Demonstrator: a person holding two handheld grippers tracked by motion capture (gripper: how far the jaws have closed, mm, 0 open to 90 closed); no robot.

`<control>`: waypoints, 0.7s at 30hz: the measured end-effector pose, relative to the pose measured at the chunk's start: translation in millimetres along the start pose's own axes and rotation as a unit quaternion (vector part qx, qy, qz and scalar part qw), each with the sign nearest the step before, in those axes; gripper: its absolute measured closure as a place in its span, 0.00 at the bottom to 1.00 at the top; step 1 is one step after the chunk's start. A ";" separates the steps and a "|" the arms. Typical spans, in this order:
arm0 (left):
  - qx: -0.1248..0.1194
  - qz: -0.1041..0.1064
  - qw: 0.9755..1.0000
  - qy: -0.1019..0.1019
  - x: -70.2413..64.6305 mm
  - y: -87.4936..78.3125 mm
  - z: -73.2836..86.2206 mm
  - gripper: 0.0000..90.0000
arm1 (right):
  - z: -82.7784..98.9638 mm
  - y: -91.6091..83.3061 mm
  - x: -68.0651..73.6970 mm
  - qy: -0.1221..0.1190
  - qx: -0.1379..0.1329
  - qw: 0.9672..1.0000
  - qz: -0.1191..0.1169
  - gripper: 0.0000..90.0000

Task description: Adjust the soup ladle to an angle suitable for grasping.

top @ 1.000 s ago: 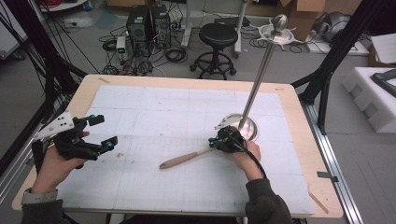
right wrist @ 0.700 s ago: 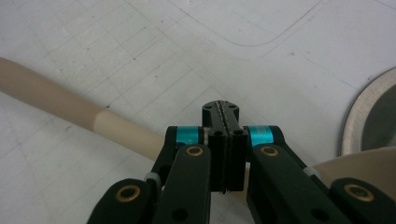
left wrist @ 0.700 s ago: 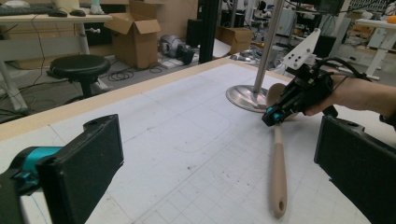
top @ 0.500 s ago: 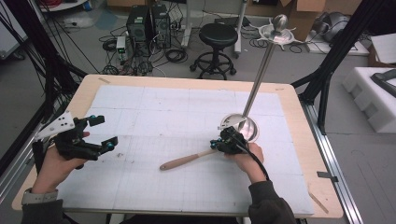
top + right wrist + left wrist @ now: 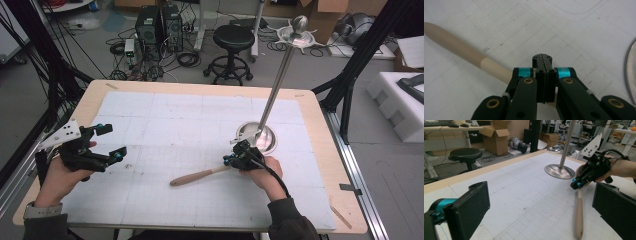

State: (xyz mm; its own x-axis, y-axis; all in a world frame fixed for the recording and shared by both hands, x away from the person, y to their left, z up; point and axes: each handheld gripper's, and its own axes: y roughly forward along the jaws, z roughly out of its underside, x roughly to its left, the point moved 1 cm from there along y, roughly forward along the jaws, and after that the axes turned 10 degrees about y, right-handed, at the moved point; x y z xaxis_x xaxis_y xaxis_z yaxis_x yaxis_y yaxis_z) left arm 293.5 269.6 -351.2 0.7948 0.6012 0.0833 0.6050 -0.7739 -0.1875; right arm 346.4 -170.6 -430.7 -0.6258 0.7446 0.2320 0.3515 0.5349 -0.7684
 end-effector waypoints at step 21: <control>0.000 0.000 1.000 -0.001 0.5 -0.6 0.3 0.02 | -7.3 5.9 23.0 -0.052 -0.024 0.997 -0.043 1.00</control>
State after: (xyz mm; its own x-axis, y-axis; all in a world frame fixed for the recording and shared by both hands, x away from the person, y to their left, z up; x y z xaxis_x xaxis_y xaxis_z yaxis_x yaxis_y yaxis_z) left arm 293.6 270.4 -351.3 0.7944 0.6020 0.0809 0.6053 -0.7734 -0.1883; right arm 339.1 -147.4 -425.6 -0.7225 0.6515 0.2312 0.3253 0.6154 -0.7179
